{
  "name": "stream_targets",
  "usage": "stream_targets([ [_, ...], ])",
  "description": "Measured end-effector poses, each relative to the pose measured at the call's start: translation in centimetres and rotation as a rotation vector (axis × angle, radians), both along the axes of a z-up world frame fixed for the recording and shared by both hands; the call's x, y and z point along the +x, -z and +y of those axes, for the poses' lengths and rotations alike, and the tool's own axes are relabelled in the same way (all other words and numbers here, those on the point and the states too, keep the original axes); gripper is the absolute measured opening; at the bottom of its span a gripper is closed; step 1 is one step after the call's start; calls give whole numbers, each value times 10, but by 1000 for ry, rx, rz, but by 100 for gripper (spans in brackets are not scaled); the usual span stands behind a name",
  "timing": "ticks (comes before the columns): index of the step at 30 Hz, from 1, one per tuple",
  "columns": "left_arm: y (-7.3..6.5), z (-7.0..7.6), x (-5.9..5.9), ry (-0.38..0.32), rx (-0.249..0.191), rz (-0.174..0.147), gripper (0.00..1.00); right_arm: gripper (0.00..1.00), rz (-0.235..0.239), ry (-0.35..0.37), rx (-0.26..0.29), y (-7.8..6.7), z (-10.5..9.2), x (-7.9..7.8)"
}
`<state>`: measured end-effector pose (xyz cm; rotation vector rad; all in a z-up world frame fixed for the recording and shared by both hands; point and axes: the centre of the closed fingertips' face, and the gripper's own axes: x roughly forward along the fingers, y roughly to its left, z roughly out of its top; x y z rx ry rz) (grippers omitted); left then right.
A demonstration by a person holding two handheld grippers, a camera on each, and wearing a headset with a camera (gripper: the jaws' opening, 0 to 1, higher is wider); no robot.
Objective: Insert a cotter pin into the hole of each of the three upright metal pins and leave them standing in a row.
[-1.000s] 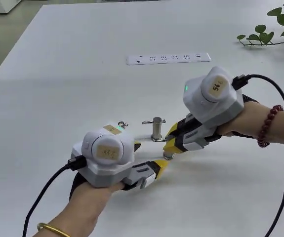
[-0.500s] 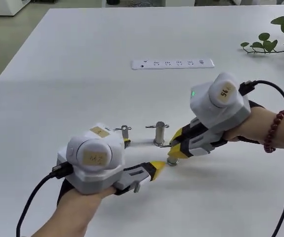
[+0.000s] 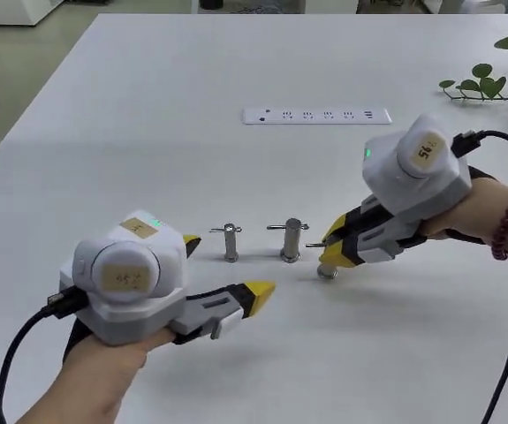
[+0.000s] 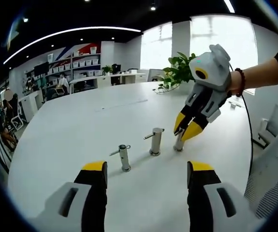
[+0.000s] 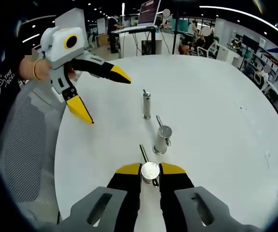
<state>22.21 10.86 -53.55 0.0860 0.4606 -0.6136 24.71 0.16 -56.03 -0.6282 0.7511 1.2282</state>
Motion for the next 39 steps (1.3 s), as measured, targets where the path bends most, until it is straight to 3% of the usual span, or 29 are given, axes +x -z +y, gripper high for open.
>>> stream_targets([
  [11,-1,1,-5,22,-9,-3,76,9,-8,46,-23,5,-22,18],
  [39,1,10,-5,17,3,10,74,9,11,56,-37,9,-27,34],
])
